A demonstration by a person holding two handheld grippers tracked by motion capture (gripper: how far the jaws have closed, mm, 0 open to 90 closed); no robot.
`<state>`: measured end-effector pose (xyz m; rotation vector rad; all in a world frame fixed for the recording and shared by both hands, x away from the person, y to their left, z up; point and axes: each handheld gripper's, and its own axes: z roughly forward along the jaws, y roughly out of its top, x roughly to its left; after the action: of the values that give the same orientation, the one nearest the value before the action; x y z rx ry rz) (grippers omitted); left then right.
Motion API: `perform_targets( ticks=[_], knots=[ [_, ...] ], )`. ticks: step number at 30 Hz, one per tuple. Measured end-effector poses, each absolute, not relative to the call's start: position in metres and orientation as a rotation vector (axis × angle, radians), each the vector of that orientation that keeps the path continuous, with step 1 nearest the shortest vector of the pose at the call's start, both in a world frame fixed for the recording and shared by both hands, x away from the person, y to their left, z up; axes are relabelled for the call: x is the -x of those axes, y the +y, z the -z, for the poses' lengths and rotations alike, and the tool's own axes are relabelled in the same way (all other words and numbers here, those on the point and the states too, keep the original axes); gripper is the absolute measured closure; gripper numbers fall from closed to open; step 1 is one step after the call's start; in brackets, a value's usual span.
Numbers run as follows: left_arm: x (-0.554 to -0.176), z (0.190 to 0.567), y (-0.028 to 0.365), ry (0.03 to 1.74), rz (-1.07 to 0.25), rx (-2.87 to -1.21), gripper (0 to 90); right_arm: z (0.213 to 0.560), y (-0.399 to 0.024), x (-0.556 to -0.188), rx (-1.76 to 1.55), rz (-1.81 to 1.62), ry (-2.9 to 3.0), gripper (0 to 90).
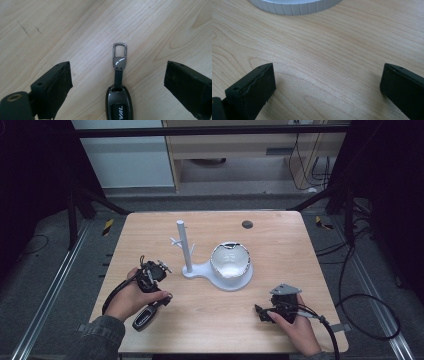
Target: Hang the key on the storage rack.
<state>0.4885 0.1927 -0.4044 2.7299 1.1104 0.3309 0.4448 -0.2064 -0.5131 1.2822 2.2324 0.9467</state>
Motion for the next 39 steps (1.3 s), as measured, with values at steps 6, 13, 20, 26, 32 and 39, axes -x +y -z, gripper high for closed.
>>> perform_targets(
  ticks=[6, 13, 20, 26, 32, 39],
  knots=[
    [-0.488, 0.413, 0.187, 1.111, -0.301, -2.816, 16.8, 0.513, -0.205, -0.443, -1.301, -0.943, 2.215, 0.7],
    [-0.491, 0.429, 0.187, 1.181, -0.200, -2.896, 31.7, 0.513, -0.205, -0.443, -1.302, -0.943, 2.214, 0.6],
    [-0.496, 0.442, 0.194, 1.205, -0.151, -2.862, 47.0, 0.513, -0.205, -0.441, -1.283, -0.945, 2.227, 0.6],
    [-0.499, 0.444, 0.202, 1.233, -0.139, -2.814, 52.4, 0.513, -0.205, -0.441, -1.284, -0.947, 2.229, 0.5],
    [-0.501, 0.446, 0.205, 1.227, -0.114, -2.801, 58.2, 0.513, -0.205, -0.441, -1.287, -0.948, 2.229, 0.5],
    [-0.501, 0.446, 0.203, 1.216, -0.116, -2.819, 60.9, 0.513, -0.205, -0.441, -1.284, -0.947, 2.229, 0.5]
  ],
)
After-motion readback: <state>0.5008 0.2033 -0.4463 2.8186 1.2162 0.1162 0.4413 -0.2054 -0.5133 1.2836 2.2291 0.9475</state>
